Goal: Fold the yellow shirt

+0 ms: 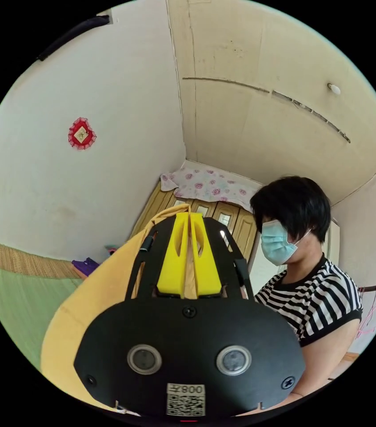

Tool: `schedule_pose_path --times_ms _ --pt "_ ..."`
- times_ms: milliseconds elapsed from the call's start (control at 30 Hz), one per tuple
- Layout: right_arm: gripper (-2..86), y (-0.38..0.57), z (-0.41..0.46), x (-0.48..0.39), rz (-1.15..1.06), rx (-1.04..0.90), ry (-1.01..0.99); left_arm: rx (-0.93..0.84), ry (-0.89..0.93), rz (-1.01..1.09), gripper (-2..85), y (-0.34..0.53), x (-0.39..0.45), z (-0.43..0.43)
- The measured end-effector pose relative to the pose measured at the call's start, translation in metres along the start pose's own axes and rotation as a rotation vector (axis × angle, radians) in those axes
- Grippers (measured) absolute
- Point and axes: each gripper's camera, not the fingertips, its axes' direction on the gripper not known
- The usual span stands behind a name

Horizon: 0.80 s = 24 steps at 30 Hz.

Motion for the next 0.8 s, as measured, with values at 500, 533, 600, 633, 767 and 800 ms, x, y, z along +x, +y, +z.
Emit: schedule_pose_path --times_ms 500,533,600,633,767,800 --pt "0.1 -0.122 0.088 0.082 0.007 -0.041 0.013 -0.056 -0.116 0.112 0.2 -0.068 -0.009 -0.043" --pt "0.1 -0.129 0.096 0.088 0.003 -0.048 0.021 -0.059 -0.126 0.117 0.2 -0.075 -0.019 -0.043" --pt "0.1 -0.161 0.131 0.118 -0.011 -0.074 0.068 -0.063 -0.161 0.115 0.2 -0.085 -0.038 -0.042" --pt "0.2 -0.169 0.141 0.127 -0.012 -0.079 0.075 -0.065 -0.188 0.115 0.3 -0.092 -0.053 -0.041" --pt "0.2 -0.227 0.22 0.216 0.015 -0.12 0.158 -0.07 -0.26 0.08 0.3 -0.111 -0.113 -0.034" --pt "0.2 -0.242 0.248 0.249 0.034 -0.14 0.182 -0.077 -0.303 0.062 0.4 -0.116 -0.138 -0.03"
